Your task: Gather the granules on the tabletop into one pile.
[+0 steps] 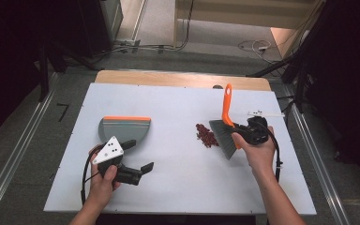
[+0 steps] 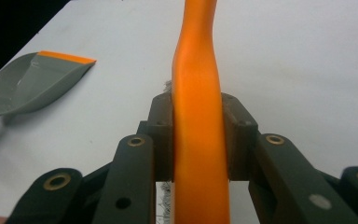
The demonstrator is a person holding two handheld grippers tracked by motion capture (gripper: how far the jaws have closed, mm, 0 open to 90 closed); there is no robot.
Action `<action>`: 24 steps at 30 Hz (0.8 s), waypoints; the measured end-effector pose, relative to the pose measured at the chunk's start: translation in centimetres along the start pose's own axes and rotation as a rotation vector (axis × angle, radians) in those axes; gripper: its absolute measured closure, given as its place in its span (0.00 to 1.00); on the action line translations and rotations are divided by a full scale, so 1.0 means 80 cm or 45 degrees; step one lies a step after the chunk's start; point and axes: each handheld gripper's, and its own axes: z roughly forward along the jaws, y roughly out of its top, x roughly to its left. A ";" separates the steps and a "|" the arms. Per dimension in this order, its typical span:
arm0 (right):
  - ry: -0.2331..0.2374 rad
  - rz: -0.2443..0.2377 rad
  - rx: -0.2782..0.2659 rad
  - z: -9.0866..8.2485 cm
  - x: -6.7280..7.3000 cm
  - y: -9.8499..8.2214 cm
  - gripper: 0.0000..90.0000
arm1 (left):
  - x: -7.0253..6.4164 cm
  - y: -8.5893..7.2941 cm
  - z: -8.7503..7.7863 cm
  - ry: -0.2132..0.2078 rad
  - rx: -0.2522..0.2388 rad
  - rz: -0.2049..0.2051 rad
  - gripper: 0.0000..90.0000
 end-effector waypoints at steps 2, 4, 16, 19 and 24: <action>-0.005 -0.004 -0.001 -0.006 -0.003 -0.005 0.76 | 0.000 0.000 0.000 0.003 -0.002 -0.001 0.00; -0.007 -0.011 -0.003 -0.011 -0.005 -0.009 0.76 | 0.000 0.000 0.000 0.004 -0.002 0.001 0.00; -0.025 -0.010 -0.015 -0.039 -0.022 -0.033 0.76 | 0.002 0.000 -0.003 0.013 -0.012 0.001 0.00; -0.030 -0.014 -0.008 -0.045 -0.025 -0.039 0.76 | 0.002 0.000 -0.004 0.018 -0.017 0.000 0.00; -0.035 -0.011 -0.011 -0.055 -0.029 -0.047 0.76 | 0.004 0.000 -0.005 0.020 -0.021 -0.002 0.00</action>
